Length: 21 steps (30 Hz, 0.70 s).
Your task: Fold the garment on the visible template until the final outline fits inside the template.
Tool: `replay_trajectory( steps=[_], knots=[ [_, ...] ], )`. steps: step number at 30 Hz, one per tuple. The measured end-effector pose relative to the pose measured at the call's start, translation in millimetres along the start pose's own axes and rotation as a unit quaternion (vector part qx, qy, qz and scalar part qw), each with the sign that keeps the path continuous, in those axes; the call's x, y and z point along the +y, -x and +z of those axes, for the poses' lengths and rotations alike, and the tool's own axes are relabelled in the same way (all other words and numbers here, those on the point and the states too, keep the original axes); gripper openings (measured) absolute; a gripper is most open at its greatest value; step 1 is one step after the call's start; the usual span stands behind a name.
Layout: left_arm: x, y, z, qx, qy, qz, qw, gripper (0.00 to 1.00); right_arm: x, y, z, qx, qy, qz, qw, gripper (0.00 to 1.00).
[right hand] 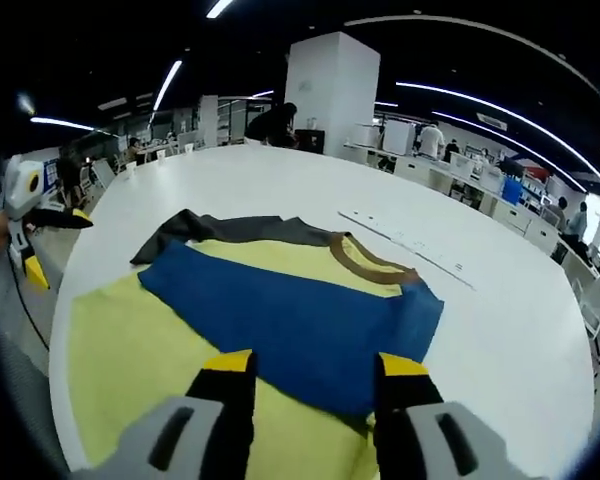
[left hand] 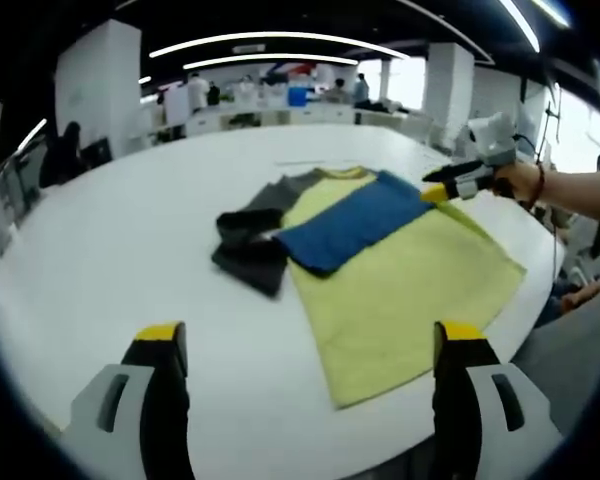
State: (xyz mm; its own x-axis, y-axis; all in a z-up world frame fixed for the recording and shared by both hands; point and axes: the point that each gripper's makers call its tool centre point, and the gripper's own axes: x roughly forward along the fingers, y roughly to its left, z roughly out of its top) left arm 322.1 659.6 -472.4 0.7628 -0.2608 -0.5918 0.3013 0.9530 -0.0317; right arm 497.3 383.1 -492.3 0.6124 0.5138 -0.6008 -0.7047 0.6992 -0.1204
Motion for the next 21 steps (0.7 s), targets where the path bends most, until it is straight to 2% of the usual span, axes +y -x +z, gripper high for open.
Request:
replay_trajectory(
  steps=[2, 7, 12, 15, 21],
  knots=[
    [0.4, 0, -0.1, 0.0, 0.0, 0.0, 1.0, 0.99, -4, 3, -5.3, 0.007, 0.014, -0.007, 0.9999, 0.43],
    [0.7, 0, -1.3, 0.002, 0.001, 0.001, 1.0, 0.99, -12, 7, -20.9, 0.026, 0.015, -0.011, 0.9995, 0.4],
    [0.3, 0, -2.5, 0.005, 0.0, 0.0, 1.0, 0.99, -18, 8, -31.7, 0.037, 0.021, -0.021, 0.9989, 0.33],
    [0.9, 0, -2.7, 0.007, 0.0, 0.001, 1.0, 0.99, -24, 6, -40.7, 0.056, 0.029, -0.032, 0.9975, 0.29],
    [3.7, 1, -4.7, 0.008, 0.007, 0.004, 0.9999, 0.98, -30, 3, -41.8, 0.059, 0.035, -0.044, 0.9967, 0.19]
  ],
)
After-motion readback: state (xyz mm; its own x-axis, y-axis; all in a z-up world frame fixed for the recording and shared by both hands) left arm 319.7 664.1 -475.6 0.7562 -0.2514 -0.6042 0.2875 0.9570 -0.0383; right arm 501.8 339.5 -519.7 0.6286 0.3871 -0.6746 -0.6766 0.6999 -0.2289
